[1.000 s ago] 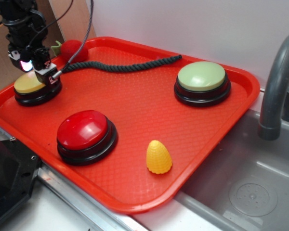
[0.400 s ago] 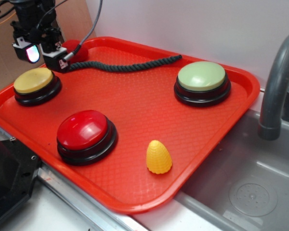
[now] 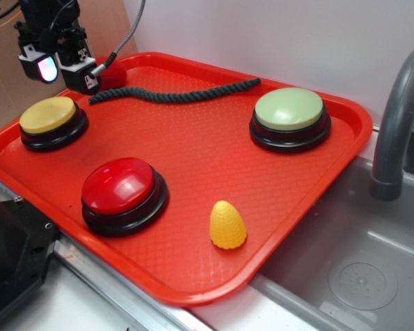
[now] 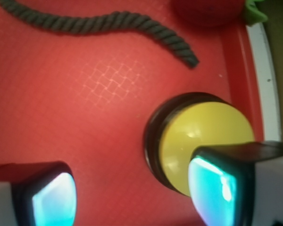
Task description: Push the yellow button.
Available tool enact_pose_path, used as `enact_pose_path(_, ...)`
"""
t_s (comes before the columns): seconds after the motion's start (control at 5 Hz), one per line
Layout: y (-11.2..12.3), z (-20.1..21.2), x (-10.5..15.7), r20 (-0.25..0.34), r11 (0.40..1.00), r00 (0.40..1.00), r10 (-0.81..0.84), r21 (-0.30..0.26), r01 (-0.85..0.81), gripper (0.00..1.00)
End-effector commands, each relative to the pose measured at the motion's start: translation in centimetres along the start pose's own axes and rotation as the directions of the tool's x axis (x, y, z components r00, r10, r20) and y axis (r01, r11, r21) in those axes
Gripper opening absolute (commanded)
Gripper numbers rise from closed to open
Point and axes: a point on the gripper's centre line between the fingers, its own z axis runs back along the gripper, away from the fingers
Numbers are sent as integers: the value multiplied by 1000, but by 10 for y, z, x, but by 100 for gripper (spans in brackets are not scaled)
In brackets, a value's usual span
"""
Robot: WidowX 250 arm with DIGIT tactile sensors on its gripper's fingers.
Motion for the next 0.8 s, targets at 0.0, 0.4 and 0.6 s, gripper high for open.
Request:
enact_pose_path(0.0, -3, 29, 13, 90, 1000, 996, -12, 17, 10, 100)
enact_pose_path(0.4, -10, 37, 14, 94, 999, 995, -22, 38, 19, 100)
enact_pose_path(0.6, -8, 42, 14, 99, 999, 995, -9, 42, 5, 100)
